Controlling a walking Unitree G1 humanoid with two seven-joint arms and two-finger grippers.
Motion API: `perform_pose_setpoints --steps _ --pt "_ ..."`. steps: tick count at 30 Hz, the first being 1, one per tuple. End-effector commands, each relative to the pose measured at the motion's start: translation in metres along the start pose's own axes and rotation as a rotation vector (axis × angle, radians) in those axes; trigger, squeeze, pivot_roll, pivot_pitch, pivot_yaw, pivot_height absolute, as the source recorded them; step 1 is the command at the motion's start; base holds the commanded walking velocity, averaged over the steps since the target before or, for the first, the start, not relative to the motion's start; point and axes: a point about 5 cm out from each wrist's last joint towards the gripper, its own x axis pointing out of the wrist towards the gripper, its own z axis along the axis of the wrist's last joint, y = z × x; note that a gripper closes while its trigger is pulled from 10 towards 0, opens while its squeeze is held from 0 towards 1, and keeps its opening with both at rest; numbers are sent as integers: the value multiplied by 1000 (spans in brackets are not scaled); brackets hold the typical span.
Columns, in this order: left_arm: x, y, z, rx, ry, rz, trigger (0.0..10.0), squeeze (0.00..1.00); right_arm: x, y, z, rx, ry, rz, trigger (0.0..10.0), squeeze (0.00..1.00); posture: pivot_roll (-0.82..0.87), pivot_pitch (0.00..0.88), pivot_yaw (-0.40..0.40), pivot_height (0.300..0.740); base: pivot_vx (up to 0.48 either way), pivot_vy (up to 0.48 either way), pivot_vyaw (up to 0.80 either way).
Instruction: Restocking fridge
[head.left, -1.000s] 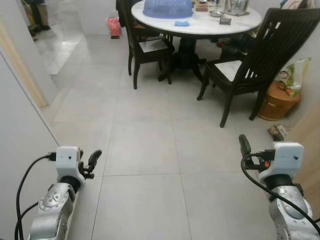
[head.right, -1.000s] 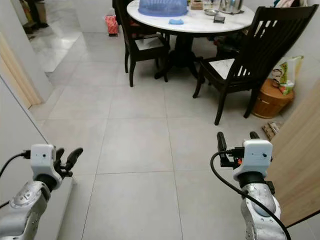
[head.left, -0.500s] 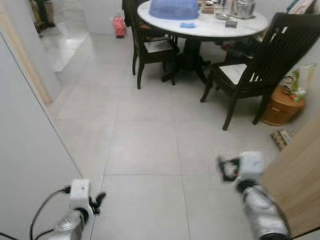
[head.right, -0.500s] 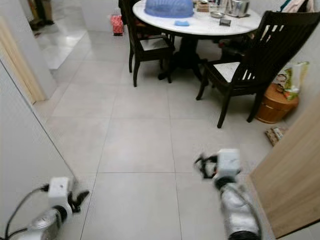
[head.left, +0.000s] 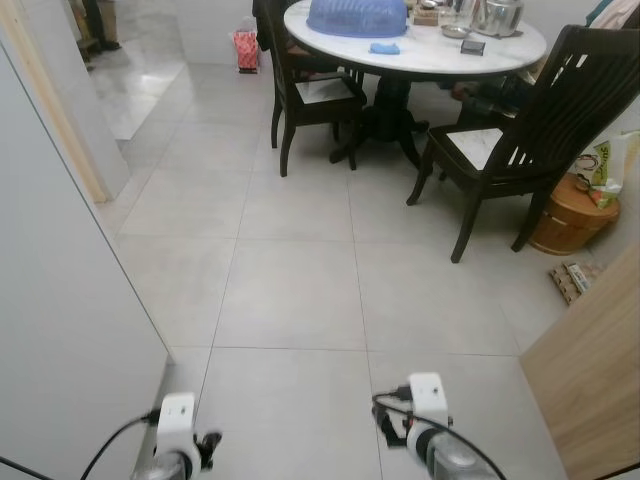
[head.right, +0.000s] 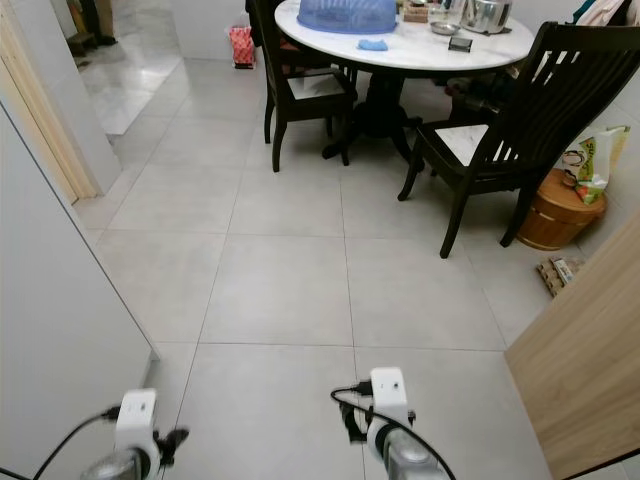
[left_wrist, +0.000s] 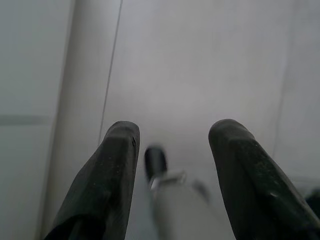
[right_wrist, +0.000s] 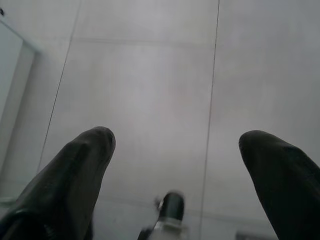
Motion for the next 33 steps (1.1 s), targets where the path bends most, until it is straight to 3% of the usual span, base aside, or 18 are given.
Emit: perform_pose_setpoints --steps 1,2,3,4,8,14,22,33 --pt "-1 4 -9 -12 25 23 10000 0 -3 -5 -10 88 -5 -44 10000 0 -80 0 -15 740 0 0 0" --pt "-1 4 -8 -8 25 23 10000 0 -6 -16 -13 205 -26 -119 10000 0 -90 0 -5 740 0 0 0" --pt "-1 4 -8 -8 25 23 10000 0 -6 -16 -13 205 -26 -119 10000 0 -90 0 -5 740 0 0 0" --pt "-1 4 -7 -3 22 22 10000 0 -7 -27 -11 208 -25 -171 10000 0 -97 0 -2 740 0 0 0" --pt "-2 10 -8 -23 12 40 10000 0 -6 -30 -7 88 2 -157 10000 0 -112 0 -4 740 0 0 0" --pt "-2 14 -7 -66 -8 69 10000 0 -12 -38 -22 46 52 -170 10000 0 -105 0 -26 740 0 0 0" --pt "-2 4 -15 -42 15 42 10000 0 -20 -51 -38 66 89 -235 10000 0 -102 0 -41 740 0 0 715" --pt "-3 3 -21 -37 36 46 10000 0 -18 -46 -39 60 91 -235 10000 0 -118 0 -27 740 0 0 800"
